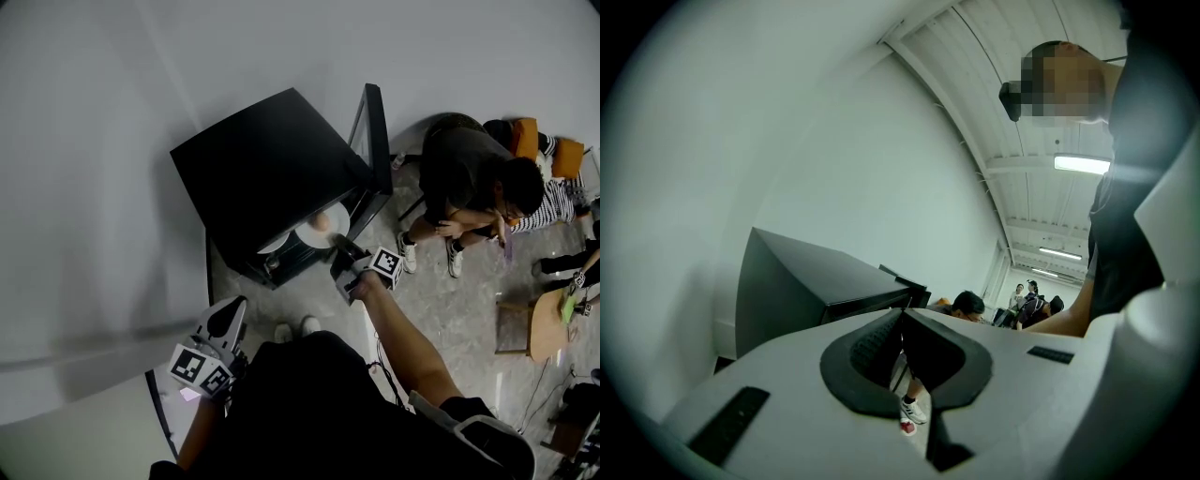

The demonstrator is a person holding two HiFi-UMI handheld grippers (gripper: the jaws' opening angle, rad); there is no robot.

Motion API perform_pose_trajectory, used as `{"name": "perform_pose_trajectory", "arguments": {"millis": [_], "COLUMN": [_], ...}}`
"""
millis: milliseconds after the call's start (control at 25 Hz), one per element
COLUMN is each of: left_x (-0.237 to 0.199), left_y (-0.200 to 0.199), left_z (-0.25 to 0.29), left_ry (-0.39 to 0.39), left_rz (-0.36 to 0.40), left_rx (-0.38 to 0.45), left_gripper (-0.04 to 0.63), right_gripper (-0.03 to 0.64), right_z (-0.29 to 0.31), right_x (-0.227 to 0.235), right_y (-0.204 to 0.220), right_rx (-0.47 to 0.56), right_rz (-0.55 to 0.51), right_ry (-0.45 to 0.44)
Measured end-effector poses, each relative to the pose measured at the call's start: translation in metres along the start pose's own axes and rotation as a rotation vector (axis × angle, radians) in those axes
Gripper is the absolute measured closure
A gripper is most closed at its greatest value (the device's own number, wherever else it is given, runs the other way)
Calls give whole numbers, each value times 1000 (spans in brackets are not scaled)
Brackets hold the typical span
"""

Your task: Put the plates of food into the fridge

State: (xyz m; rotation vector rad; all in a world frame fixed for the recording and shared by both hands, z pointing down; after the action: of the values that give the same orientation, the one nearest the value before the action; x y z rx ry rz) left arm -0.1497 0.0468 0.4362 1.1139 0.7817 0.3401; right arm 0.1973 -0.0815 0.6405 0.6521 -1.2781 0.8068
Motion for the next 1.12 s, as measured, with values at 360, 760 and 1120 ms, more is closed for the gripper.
{"name": "perform_pose_trajectory", "arguments": {"millis": [360, 760, 1120], "left_x": [0, -7, -10], "left_y": [-1, -1, 2], "left_z": [-4, -4, -2], "left_ry": [-17, -26, -38], "left_rz": [17, 17, -5], "left_rx": [-12, -8, -8], "left_gripper": [572, 572, 572], "right_gripper": [580, 581, 580], "right_z": [30, 62, 73], "right_x": [-1, -1, 0], "right_y": [-8, -13, -16], "right_rx": [11, 32, 44], "right_rz": [23, 11, -3], "right_ry": [23, 37, 11]}}
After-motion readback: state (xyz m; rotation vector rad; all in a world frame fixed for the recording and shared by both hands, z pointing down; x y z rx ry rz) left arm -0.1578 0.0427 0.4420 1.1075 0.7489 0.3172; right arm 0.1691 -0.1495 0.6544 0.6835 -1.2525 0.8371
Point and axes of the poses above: the fingertips, and each gripper's own axes: z forward along the fingers, x to its right, y out of its underside, the point moved 9 cm from there along -z, backward along the fingers, and after that the axes turned 4 degrees about -x, right-handed, at the moved point
